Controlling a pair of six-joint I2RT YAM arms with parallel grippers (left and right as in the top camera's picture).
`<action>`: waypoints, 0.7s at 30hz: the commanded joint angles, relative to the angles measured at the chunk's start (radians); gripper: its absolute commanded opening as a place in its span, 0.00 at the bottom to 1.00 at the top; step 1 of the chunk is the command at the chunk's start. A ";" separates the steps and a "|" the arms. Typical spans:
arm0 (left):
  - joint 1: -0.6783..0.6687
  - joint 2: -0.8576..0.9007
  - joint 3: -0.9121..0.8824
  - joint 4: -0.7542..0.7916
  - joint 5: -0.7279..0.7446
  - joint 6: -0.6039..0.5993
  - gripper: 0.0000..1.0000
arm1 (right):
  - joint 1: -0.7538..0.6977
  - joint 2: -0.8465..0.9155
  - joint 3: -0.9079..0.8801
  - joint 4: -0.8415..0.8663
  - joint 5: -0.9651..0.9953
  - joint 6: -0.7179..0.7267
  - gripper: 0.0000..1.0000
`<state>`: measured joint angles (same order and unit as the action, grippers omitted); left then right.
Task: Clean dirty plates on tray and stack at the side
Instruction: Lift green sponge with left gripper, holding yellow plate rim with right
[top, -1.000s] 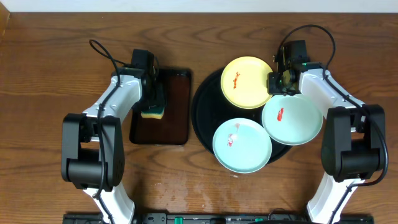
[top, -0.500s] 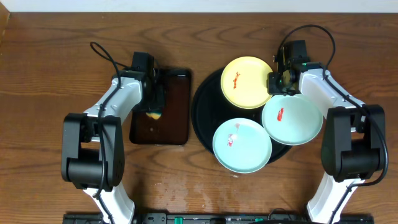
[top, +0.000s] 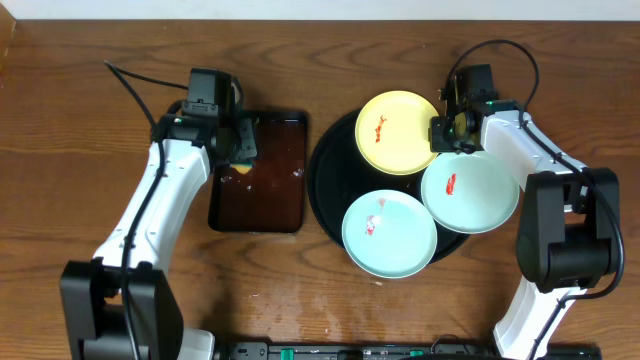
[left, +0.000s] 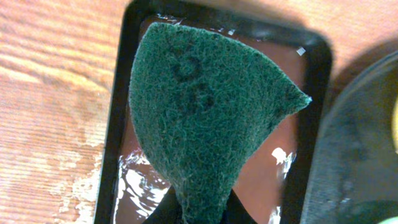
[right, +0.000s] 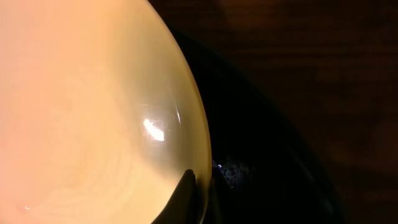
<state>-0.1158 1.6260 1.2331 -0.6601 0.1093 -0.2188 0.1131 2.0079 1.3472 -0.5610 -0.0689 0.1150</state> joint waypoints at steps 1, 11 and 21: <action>-0.026 0.003 0.020 0.009 0.013 -0.015 0.07 | 0.005 -0.007 0.012 -0.004 0.012 -0.016 0.02; -0.047 0.007 0.030 0.045 -0.011 -0.011 0.07 | 0.005 -0.007 0.012 -0.003 0.012 -0.016 0.17; -0.048 0.007 0.031 0.141 -0.043 0.042 0.07 | 0.005 -0.007 0.012 -0.004 0.012 -0.016 0.23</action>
<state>-0.1631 1.6306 1.2362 -0.5220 0.0975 -0.2081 0.1131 2.0079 1.3472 -0.5632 -0.0658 0.1020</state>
